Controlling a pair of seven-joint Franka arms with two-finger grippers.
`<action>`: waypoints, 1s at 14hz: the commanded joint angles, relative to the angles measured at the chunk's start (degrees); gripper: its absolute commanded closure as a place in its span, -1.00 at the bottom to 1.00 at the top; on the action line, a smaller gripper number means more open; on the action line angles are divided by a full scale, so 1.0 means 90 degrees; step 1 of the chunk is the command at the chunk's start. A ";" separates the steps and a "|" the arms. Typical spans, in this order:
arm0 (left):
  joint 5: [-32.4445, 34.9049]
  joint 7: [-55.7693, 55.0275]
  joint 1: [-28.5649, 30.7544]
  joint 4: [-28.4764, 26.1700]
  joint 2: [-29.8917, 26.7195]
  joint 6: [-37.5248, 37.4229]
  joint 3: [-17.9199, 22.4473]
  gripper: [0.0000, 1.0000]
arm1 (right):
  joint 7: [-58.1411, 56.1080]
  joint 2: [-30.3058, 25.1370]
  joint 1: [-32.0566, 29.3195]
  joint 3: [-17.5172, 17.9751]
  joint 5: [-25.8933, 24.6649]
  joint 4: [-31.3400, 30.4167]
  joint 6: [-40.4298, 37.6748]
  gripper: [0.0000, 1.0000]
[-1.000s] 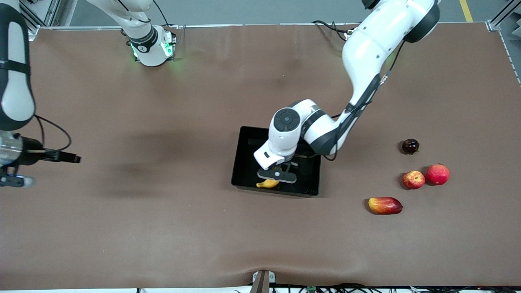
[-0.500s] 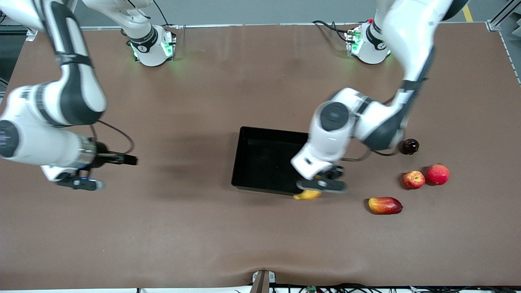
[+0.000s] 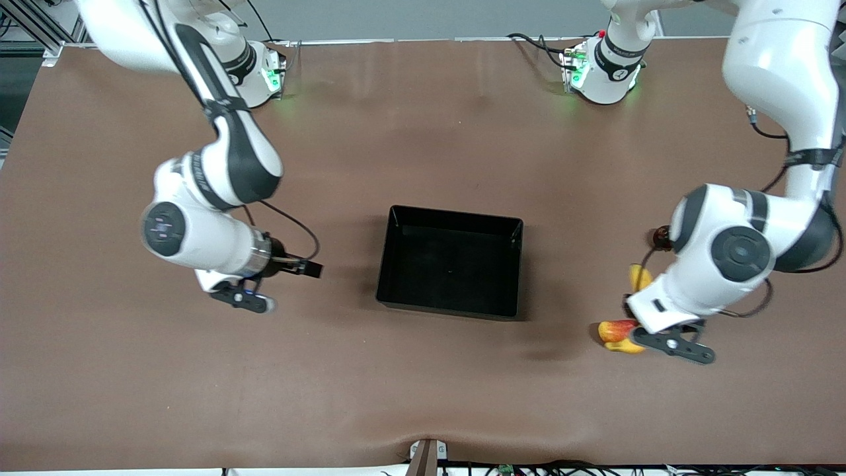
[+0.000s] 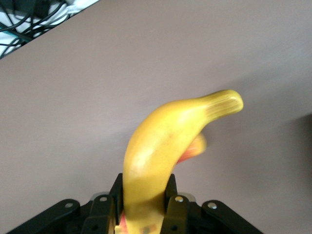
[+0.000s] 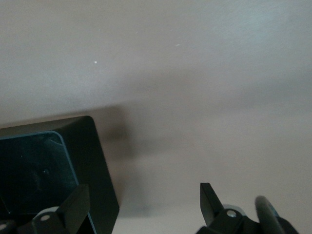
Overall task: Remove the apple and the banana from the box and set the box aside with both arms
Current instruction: 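Move the banana with the left gripper while the right gripper reaches the tray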
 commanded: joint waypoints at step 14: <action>0.0801 0.1446 0.0437 0.0380 0.1829 0.2940 0.0730 -0.49 | 0.1481 0.1218 0.1394 -0.0073 0.0053 0.0601 0.1139 1.00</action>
